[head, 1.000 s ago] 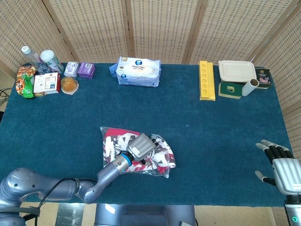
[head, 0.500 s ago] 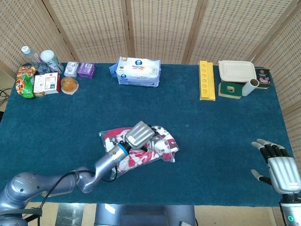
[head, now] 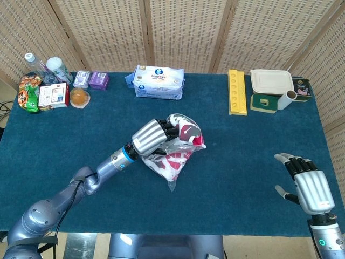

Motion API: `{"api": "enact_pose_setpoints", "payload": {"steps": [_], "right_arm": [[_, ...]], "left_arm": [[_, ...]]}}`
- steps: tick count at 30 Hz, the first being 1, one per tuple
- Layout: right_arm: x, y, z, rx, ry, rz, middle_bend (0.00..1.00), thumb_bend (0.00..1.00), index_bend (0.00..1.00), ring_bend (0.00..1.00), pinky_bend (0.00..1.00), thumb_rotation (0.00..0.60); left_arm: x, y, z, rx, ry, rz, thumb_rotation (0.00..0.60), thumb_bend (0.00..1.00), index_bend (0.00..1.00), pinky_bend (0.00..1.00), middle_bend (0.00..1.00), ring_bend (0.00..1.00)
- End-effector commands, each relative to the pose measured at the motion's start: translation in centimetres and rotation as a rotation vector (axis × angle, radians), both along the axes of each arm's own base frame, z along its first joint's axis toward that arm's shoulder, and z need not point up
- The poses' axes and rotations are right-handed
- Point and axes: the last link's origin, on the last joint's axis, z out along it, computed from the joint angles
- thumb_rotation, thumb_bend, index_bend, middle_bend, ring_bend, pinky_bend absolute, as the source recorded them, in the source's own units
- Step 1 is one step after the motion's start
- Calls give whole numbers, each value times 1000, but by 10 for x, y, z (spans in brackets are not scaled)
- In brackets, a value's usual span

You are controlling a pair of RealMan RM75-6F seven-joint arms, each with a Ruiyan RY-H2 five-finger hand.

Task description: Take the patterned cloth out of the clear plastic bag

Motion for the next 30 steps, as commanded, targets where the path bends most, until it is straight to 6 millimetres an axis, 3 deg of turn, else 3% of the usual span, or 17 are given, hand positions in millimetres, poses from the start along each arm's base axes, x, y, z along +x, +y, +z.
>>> {"api": "enact_pose_setpoints", "payload": {"steps": [1,9,18,30], "right_arm": [[13,-5,0,-15,-7,45,290,192,239,333,363,600],[28,-9,11,-60,9,94,303,192,247,355,386,600],[41,-13,16,-49,43,154,339,192,306,396,398,600],[70,-15,-2,91,63,259,359,190,330,439,432,600]], "left_arm": [[17,-7,-5,-19,45,-137,600,436,763,650,617,642],[20,-24,-28,-68,58,-191,600,423,762,635,618,642],[14,-30,-35,-76,62,-198,600,417,762,613,617,642],[17,-33,-38,-74,47,-205,600,412,762,597,617,636]]}}
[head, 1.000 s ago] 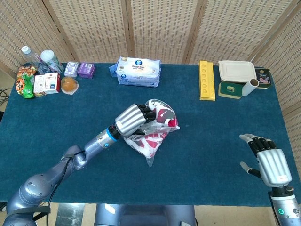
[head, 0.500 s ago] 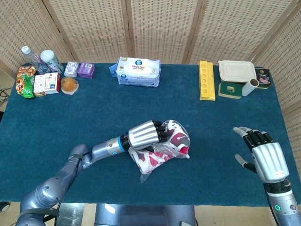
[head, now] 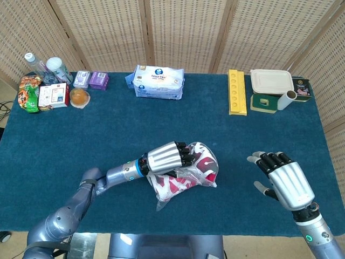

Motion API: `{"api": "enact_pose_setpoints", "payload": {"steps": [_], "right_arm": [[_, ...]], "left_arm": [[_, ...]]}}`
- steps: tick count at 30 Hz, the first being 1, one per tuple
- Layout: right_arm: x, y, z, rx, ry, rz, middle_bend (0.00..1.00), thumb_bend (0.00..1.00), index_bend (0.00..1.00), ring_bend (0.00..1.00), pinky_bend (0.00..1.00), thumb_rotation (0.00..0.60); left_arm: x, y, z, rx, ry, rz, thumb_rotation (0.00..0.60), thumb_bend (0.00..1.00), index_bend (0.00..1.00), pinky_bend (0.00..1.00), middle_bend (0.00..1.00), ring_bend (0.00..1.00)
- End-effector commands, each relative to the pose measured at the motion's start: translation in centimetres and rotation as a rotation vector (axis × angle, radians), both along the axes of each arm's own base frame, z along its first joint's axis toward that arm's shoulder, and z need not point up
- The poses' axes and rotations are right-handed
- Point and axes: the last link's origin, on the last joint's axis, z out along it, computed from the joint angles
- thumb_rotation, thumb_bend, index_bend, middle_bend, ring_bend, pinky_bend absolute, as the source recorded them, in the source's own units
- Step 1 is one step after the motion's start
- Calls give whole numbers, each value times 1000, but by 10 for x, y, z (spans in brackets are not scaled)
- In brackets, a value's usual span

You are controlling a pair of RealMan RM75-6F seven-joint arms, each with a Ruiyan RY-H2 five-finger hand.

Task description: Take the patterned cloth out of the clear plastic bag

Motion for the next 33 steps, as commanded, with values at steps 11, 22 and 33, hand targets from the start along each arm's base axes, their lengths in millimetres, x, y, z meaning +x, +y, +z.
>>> {"api": "enact_pose_setpoints", "payload": {"steps": [11,22,33], "right_arm": [[35,-16,-25,73,8,91,374,190,355,465,461,600],[51,-25,-37,105,21,110,381,191,376,472,473,600],[58,-33,-45,112,23,107,389,205,395,487,498,600]], "left_arm": [[7,-5,-7,-15,0,-11,600,412,762,596,617,635],[14,-7,-13,-27,-3,-18,600,411,762,595,617,635],[16,-9,-15,-34,-2,-19,600,411,762,595,617,635]]}}
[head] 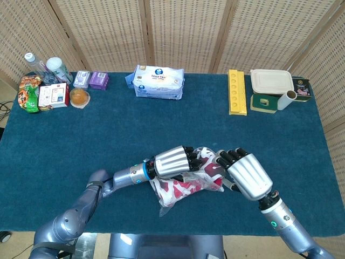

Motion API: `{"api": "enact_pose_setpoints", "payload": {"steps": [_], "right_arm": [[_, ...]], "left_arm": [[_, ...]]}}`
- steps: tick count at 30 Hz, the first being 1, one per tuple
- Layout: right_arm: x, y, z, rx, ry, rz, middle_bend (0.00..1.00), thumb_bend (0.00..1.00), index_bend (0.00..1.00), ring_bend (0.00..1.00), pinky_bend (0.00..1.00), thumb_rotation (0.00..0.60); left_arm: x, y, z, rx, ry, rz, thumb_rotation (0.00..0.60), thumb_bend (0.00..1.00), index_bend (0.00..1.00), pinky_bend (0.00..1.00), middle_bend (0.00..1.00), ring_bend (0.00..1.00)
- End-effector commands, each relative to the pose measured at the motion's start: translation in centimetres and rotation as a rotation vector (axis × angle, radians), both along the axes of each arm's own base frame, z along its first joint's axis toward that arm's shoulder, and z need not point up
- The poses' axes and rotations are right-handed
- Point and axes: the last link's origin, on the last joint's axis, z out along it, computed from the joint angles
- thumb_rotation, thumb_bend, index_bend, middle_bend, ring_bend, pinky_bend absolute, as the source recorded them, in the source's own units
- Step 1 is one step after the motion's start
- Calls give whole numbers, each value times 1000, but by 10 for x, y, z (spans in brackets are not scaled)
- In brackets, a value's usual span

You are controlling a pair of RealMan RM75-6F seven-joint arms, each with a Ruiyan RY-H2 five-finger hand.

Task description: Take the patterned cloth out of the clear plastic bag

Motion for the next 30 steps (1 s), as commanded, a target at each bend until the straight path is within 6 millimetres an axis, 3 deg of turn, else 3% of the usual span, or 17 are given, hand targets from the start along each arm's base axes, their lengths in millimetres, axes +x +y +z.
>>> {"api": "enact_pose_setpoints", "payload": {"steps": [1,20,30], "right_arm": [[1,-2,-1,-3,7,-3,390,209,396,489,500,600],[3,-6,-9,14,18,-51,393,373,417,505,527,600],[2,-8,-14,20,28,-64,393,384,439,516,547,600]], "left_arm": [[0,-1,0,-2,-1,-2,600,411,762,595,617,635],[2,0,0,2,-2,-2,600,412,762,595,618,635],[4,0,1,7,-7,-10,600,412,762,595,617,635]]}}
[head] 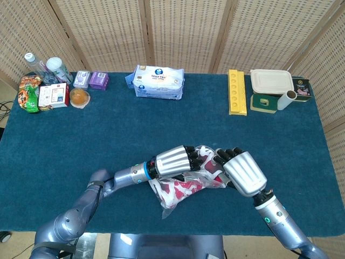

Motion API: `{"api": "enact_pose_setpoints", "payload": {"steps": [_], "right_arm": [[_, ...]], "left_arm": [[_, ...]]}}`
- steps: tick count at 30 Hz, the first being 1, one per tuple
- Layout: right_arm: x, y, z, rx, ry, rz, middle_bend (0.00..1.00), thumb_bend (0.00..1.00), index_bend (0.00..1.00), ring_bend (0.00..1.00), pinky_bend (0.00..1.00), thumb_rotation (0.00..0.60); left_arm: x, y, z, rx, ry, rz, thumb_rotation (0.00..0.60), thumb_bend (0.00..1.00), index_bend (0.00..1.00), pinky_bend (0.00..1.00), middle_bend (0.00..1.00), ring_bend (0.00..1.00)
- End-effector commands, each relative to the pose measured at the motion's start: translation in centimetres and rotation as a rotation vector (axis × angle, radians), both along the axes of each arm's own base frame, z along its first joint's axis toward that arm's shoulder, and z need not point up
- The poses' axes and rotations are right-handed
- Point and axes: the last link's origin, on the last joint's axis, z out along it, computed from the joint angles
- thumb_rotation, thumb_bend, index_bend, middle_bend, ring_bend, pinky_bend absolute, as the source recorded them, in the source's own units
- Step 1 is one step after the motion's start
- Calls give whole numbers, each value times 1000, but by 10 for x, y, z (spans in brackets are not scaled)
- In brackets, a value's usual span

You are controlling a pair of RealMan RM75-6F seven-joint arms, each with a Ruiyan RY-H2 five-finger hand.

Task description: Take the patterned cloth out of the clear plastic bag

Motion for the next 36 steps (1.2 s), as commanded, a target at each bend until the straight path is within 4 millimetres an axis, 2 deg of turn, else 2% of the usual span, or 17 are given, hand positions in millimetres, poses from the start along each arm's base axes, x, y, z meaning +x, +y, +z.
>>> {"api": "enact_pose_setpoints", "payload": {"steps": [1,9,17,27,30,33,36], "right_arm": [[0,0,-2,2,2,-3,393,385,443,517,548,600],[1,-3,-5,-5,-2,-9,406,404,492,532,556,600],[2,-6,-7,-15,-24,-22,427,519,542,553,568,600],[3,-5,-8,-40,-48,-4,480,580,660,612,605,600],[3,-5,-9,-45,-50,-7,484,590,677,618,607,600],[1,-5,-10,-49,-59,-16,489,601,690,627,612,600],[1,-5,-11,-48,-66,-22,491,616,700,632,615,600]], "left_arm": [[1,0,0,4,0,-4,600,412,762,595,617,635],[3,0,0,3,-1,-10,600,411,762,595,617,635],[2,0,-1,1,7,-8,600,411,762,595,617,635],[0,1,-2,0,16,4,600,403,762,593,617,634],[-1,2,-2,0,16,12,600,363,763,585,617,625],[-3,5,0,-5,8,30,600,280,763,577,617,614],[-5,6,2,-9,3,36,600,186,703,568,611,603]]}}
